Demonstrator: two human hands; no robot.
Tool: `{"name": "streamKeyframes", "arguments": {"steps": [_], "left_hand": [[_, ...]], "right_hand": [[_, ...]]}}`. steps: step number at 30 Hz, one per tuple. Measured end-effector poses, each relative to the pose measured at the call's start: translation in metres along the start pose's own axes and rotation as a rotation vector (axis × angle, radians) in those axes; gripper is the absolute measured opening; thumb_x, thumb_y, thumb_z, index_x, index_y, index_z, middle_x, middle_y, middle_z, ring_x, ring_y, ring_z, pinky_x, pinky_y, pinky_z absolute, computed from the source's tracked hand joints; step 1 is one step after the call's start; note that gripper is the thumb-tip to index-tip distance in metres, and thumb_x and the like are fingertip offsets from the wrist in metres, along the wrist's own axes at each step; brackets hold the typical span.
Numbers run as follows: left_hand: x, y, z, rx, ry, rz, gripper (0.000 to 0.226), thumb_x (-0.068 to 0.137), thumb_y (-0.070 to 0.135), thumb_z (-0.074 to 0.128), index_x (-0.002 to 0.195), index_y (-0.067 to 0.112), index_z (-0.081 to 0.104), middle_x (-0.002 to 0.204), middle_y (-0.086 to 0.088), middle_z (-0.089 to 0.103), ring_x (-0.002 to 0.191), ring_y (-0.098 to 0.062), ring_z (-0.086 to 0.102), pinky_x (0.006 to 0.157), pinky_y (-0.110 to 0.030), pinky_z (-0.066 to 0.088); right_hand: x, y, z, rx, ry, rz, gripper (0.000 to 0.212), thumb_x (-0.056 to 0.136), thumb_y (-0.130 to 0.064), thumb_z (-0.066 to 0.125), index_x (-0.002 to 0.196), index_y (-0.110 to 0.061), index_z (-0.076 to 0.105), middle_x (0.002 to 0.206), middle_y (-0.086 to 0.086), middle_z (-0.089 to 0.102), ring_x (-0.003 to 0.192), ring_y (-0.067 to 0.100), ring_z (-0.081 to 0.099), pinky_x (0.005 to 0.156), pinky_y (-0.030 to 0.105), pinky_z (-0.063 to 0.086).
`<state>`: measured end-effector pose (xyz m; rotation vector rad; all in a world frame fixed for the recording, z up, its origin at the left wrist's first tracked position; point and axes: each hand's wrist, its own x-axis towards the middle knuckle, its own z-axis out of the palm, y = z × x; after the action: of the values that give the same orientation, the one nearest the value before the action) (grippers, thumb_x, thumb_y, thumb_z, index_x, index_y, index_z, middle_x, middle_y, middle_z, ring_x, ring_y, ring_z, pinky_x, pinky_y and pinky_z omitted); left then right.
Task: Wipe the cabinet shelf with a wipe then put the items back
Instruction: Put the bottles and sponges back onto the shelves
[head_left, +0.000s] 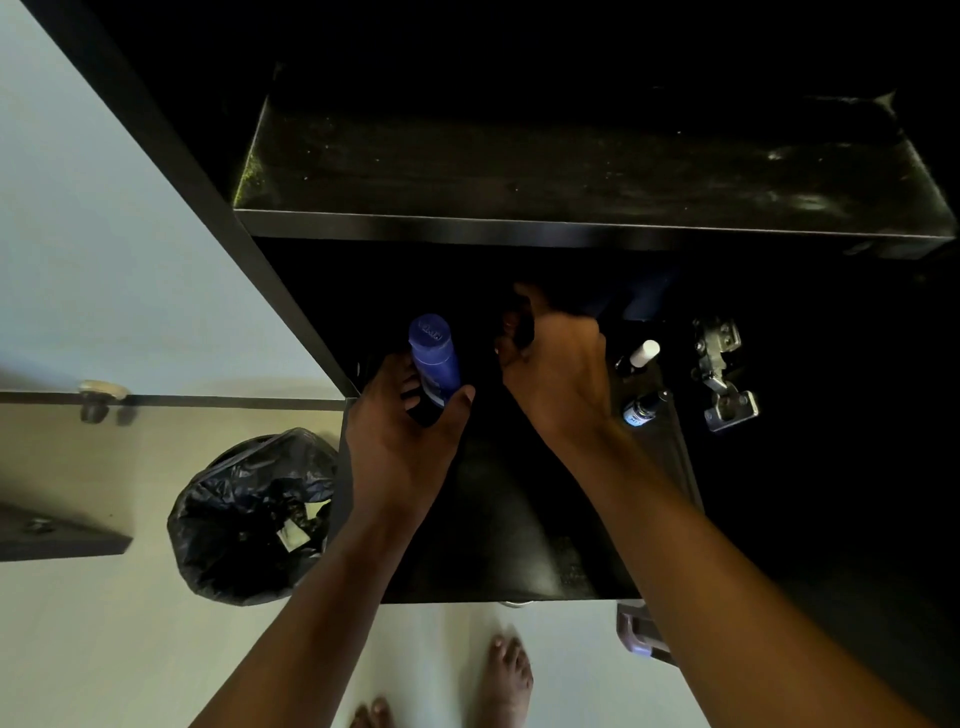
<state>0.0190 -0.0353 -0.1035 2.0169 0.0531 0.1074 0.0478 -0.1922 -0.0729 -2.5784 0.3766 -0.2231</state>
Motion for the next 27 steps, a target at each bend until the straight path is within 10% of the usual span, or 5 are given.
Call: {"name": "streamKeyframes", "arguments": {"steps": [7,12,19,23,27], "left_hand": [[-0.014,0.015,-0.015,-0.011,-0.019,0.051,0.04,0.078,0.032,0.088,0.107,0.041,0.061,0.099,0.027,0.072,0.096,0.009,0.069,0.088,-0.023,0.058],[-0.036,0.044,-0.031,-0.084,-0.081,0.121,0.042,0.078,0.033,0.086,0.115,0.026,0.069,0.105,0.013,0.077,0.097,0.0,0.073,0.085,-0.028,0.062],[-0.056,0.098,-0.067,0.048,-0.084,0.223,0.062,0.077,0.069,0.07,0.126,0.031,0.065,0.111,0.014,0.075,0.095,-0.003,0.072,0.082,-0.035,0.064],[-0.058,0.145,-0.087,-0.01,-0.116,0.338,0.074,0.079,0.061,0.07,0.145,0.032,0.05,0.126,0.033,0.057,0.112,0.019,0.057,0.091,-0.004,0.048],[-0.047,0.187,-0.101,-0.191,-0.152,0.395,0.072,0.084,0.025,0.075,0.151,0.027,0.048,0.144,0.011,0.058,0.128,-0.006,0.06,0.102,-0.029,0.054]], "right_hand": [[-0.05,-0.012,-0.038,0.327,0.175,0.065,0.022,0.084,-0.03,0.062,0.104,-0.027,0.07,0.094,-0.009,0.071,0.071,0.005,0.069,0.069,0.037,0.059],[-0.094,-0.035,-0.064,0.609,-0.195,0.047,0.028,0.085,-0.024,0.077,0.112,-0.028,0.07,0.102,-0.016,0.074,0.096,0.002,0.07,0.082,0.027,0.06],[-0.124,-0.065,-0.124,0.716,-0.109,0.114,0.024,0.087,-0.026,0.077,0.104,-0.041,0.069,0.096,-0.026,0.073,0.096,-0.003,0.07,0.077,0.014,0.056],[-0.118,-0.086,-0.167,0.807,-0.001,0.096,0.024,0.088,-0.018,0.077,0.109,-0.03,0.074,0.1,-0.018,0.077,0.095,0.005,0.073,0.08,0.024,0.06],[-0.096,-0.102,-0.208,0.858,0.149,0.016,0.025,0.089,-0.01,0.076,0.109,-0.023,0.074,0.099,-0.015,0.077,0.092,0.002,0.072,0.074,0.012,0.053]]}}
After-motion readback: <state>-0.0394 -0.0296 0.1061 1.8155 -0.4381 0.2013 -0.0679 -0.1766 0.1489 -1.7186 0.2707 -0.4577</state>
